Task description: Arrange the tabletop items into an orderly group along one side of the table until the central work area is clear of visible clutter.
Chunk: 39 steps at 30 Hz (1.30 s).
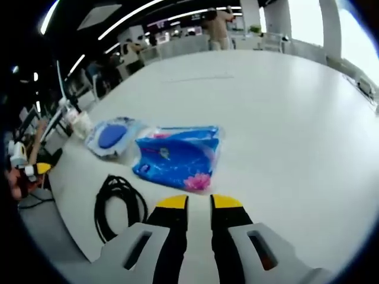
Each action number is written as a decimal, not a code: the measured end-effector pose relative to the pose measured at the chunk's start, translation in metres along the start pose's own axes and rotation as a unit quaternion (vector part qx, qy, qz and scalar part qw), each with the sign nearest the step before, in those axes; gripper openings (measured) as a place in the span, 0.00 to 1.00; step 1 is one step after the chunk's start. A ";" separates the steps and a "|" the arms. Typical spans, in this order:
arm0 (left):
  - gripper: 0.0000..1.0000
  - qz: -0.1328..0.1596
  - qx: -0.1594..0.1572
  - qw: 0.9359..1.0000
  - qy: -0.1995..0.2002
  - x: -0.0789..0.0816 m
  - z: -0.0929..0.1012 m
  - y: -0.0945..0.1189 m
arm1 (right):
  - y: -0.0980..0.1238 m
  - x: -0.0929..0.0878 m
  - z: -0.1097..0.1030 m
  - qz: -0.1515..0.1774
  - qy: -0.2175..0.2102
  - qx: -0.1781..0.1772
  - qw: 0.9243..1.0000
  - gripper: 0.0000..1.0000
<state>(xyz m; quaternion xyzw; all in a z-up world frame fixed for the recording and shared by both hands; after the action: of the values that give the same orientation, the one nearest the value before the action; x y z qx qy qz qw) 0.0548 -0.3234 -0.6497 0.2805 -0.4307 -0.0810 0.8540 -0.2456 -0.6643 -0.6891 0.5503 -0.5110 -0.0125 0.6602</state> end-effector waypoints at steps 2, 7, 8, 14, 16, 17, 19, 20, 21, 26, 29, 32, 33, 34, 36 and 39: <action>0.14 0.000 0.000 1.000 0.001 0.000 0.000 0.001 | -0.007 0.005 0.003 0.000 -0.021 0.000 1.000 0.15; 0.14 0.001 0.003 1.000 0.002 -0.002 -0.001 0.005 | -0.019 0.017 0.005 0.004 -0.034 -0.002 0.999 0.14; 0.14 0.001 0.004 1.000 0.003 -0.003 -0.002 0.007 | -0.022 0.019 0.005 0.005 -0.040 -0.001 0.999 0.14; 0.13 0.004 0.011 1.000 0.009 -0.005 -0.005 0.012 | -0.036 0.023 0.008 -0.006 -0.066 -0.005 0.998 0.07; 0.13 0.005 0.014 1.000 0.010 -0.005 -0.005 0.014 | -0.038 0.022 0.009 -0.012 -0.079 -0.012 0.997 0.01; 0.13 0.006 0.015 1.000 0.011 -0.005 -0.006 0.014 | -0.039 0.022 0.008 -0.009 -0.094 -0.014 0.995 0.01; 0.13 0.008 0.016 1.000 0.014 -0.005 -0.006 0.015 | -0.038 0.025 0.005 -0.001 -0.113 -0.012 0.993 0.00; 0.13 0.008 0.016 1.000 0.015 -0.005 -0.007 0.016 | -0.038 0.026 0.005 0.001 -0.111 -0.013 0.994 0.00; 0.13 0.009 0.016 1.000 0.017 -0.005 -0.007 0.016 | -0.039 0.028 0.004 0.001 -0.111 -0.014 0.994 0.00; 0.13 0.009 0.015 1.000 0.017 -0.005 -0.005 0.015 | -0.042 0.032 -0.001 0.007 -0.125 -0.015 0.992 0.00; 0.13 0.008 0.014 1.000 0.016 -0.006 -0.005 0.015 | -0.043 0.034 -0.001 0.012 -0.140 -0.019 0.990 0.00; 0.13 0.008 0.014 1.000 0.016 -0.006 -0.005 0.016 | -0.045 0.035 0.000 0.013 -0.145 -0.020 0.989 0.00; 0.13 0.008 0.014 1.000 0.016 -0.006 -0.005 0.016 | -0.045 0.035 0.000 0.013 -0.144 -0.019 0.989 0.00; 0.13 0.007 0.014 1.000 0.016 -0.006 -0.005 0.016 | -0.045 0.035 -0.001 0.013 -0.143 -0.018 0.989 0.00; 0.13 0.007 0.014 1.000 0.014 -0.006 -0.005 0.016 | -0.045 0.035 -0.002 0.012 -0.141 -0.018 0.990 0.00; 0.13 0.005 0.011 1.000 0.010 -0.006 -0.003 0.015 | -0.045 0.035 -0.001 0.015 -0.145 -0.017 0.989 0.00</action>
<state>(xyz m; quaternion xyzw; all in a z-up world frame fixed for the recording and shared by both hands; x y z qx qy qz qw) 0.0521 -0.3072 -0.6472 0.2889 -0.4248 -0.0692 0.8552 -0.2042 -0.7017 -0.6988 0.5233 -0.6091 -0.0908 0.5890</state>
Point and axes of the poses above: the point that each gripper's makers call its tool centre point, and the gripper's own axes: y roughly backward along the fingers, z roughly to its right, x roughly out of its top, the point moved 8 cm from there along y, roughly backward along the fingers, and after that the axes turned 5 degrees about -x, right-handed, at the moved point
